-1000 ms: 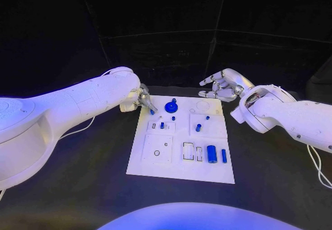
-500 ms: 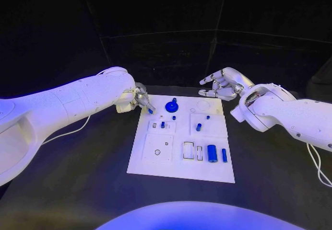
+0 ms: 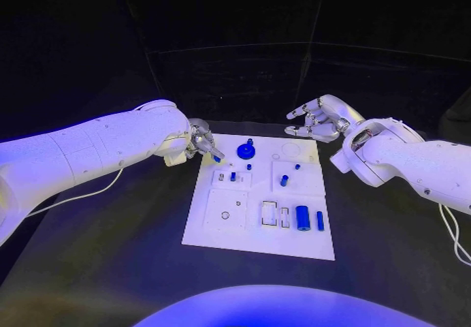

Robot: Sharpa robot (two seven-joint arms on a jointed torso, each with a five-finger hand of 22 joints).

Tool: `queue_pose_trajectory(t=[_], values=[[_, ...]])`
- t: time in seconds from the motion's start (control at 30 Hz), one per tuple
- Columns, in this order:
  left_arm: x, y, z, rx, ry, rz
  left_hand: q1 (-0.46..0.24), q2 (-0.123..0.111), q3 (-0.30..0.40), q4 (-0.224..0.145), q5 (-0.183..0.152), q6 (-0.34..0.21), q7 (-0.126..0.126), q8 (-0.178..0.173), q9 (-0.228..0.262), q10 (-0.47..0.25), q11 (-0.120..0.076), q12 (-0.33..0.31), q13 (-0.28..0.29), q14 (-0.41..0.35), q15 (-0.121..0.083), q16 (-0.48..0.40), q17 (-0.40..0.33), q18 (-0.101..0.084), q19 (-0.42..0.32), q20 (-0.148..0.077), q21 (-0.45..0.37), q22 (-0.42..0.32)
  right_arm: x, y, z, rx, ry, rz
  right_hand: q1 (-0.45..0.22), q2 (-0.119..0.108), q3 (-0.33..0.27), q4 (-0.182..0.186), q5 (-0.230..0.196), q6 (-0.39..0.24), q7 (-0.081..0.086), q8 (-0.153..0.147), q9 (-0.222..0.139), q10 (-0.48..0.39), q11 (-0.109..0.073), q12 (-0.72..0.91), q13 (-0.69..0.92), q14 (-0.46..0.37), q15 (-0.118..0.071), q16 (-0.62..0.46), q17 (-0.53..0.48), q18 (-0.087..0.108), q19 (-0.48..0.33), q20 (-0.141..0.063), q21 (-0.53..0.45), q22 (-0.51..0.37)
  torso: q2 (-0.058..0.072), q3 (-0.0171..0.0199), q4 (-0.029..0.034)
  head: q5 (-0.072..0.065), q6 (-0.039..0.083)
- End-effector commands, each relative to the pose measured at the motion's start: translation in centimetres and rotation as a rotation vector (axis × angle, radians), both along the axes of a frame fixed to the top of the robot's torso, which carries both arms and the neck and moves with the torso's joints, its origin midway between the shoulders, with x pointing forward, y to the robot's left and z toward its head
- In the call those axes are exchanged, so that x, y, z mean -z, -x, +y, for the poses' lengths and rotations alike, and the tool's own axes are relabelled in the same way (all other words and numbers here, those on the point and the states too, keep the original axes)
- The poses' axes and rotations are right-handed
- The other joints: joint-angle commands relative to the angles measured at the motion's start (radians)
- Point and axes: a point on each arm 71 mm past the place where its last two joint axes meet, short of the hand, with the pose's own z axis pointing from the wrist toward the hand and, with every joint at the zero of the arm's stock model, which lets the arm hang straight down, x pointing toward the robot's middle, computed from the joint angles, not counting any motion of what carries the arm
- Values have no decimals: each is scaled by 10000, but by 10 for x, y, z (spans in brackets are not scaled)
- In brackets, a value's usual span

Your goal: Assemble the parts on the task board

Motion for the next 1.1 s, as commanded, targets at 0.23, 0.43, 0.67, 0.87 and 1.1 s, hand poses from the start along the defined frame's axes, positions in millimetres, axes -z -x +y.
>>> queue_pose_trajectory(t=[0.23,0.43,0.67,0.87,1.1], values=[[8,14,-6,5,126,-403,195,51,298,-342,56,20,-80,206,218,44,-21,-56,-9,1019,-76,31,2634,86,7,-59,4,36,-1,0,0,-64,-44,2,-21,89,-35,23,54,63,-34,61,-3,-53,-15,2,-10,465,-71,-68,43,120,-15,-44,-58,-15,13,-16,-30,54,-15],[14,19,-13,323,-96,-142,198,50,304,-350,55,19,-81,209,221,42,-23,-66,-24,1019,-77,31,2634,88,4,-60,-2,29,-1,-1,1,-86,-37,28,-21,89,-35,23,54,63,-34,61,-3,-53,-15,2,-10,465,-71,-68,43,120,-15,-44,-58,-15,42,-7,-95,114,-10],[18,21,-16,587,-386,165,205,45,319,-376,56,9,-84,213,228,33,-25,-98,-66,1019,-80,31,2634,91,0,-63,-13,16,-1,0,2,-129,-37,60,-21,89,-35,23,54,63,-34,61,-3,-53,-15,2,-10,465,-71,-68,43,120,-15,-44,-58,-15,43,7,-88,119,-49],[20,23,-18,781,-530,400,238,33,380,-454,56,-22,-89,220,243,27,-31,-145,-118,1019,-87,31,2634,89,7,-70,-9,25,-1,0,4,-161,-42,67,-21,89,-35,23,54,63,-34,61,-3,-53,-15,2,-10,465,-71,-68,43,120,-15,-44,-58,-15,39,1,-81,93,-97],[21,25,-19,916,-648,603,258,16,434,-515,56,-42,-90,224,254,43,-35,-145,-106,1019,-90,31,2634,85,16,-75,2,43,-1,0,3,-161,-42,66,-21,89,-35,23,54,63,-34,61,-3,-53,-15,2,-10,465,-71,-68,43,120,-15,-44,-58,-15,39,1,-96,113,-117]])
